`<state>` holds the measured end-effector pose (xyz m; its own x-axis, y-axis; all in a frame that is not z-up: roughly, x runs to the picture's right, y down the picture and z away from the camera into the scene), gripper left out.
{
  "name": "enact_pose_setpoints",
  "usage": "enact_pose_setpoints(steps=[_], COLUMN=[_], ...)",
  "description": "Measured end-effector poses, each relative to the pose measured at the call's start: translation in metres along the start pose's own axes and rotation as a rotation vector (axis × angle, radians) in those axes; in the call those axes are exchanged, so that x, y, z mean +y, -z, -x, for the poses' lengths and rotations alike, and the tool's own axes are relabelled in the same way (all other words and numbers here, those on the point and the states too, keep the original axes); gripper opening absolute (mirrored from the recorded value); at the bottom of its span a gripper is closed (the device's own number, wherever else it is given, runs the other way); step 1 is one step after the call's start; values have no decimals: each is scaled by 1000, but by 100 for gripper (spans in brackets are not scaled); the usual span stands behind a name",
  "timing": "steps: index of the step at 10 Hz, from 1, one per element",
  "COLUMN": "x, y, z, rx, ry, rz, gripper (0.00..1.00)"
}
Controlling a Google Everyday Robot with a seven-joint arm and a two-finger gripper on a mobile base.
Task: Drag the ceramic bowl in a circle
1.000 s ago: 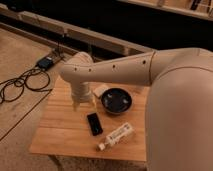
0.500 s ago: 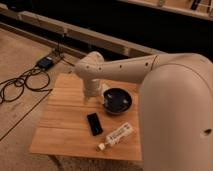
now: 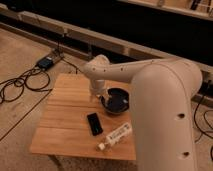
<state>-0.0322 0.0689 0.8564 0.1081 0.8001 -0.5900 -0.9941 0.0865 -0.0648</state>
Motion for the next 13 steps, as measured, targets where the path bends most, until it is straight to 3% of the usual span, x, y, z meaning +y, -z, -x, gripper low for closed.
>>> enact_pose_setpoints(steps=[6,8,13], x=[-5,-5,-13], y=[-54,-64,-70], z=[4,1,6], rx=[44,60,79], ry=[4,1,-16], rz=[-32,-38,-57], gripper=[65,60,9])
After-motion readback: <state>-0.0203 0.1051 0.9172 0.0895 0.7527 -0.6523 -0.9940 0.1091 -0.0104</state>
